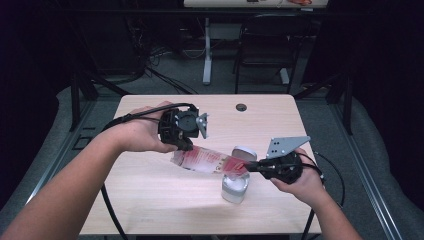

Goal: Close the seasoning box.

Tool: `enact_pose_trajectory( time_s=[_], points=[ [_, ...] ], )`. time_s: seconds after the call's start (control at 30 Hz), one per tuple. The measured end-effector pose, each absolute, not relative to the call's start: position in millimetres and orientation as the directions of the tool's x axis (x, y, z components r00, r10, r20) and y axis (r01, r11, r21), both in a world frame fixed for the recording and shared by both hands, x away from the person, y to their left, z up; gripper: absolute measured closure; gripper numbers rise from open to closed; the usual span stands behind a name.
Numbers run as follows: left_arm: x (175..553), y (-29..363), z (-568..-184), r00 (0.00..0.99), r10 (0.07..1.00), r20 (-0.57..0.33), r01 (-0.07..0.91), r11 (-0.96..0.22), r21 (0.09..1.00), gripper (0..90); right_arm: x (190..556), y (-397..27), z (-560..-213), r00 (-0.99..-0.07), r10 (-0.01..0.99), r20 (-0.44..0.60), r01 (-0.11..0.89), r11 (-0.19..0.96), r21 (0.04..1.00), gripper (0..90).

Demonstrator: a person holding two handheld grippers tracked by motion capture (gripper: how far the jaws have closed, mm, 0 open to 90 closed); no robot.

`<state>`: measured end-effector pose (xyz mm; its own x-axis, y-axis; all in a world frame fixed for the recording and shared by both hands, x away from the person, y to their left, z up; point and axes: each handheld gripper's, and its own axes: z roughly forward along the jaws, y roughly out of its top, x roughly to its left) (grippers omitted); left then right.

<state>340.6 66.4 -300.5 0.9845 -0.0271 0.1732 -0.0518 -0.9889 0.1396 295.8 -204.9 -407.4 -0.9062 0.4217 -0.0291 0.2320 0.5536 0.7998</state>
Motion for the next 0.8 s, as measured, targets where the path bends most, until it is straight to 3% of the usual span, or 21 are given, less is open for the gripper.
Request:
enact_pose_trajectory(
  time_s=[0.8],
  points=[
    [343, 86, -317, 0.987, 0.003, 0.161, -0.020, -0.989, 0.145, 86.0, 298, -190, -399, -0.912, 0.408, -0.042, 0.215, 0.562, 0.799, 90.0]
  ],
)
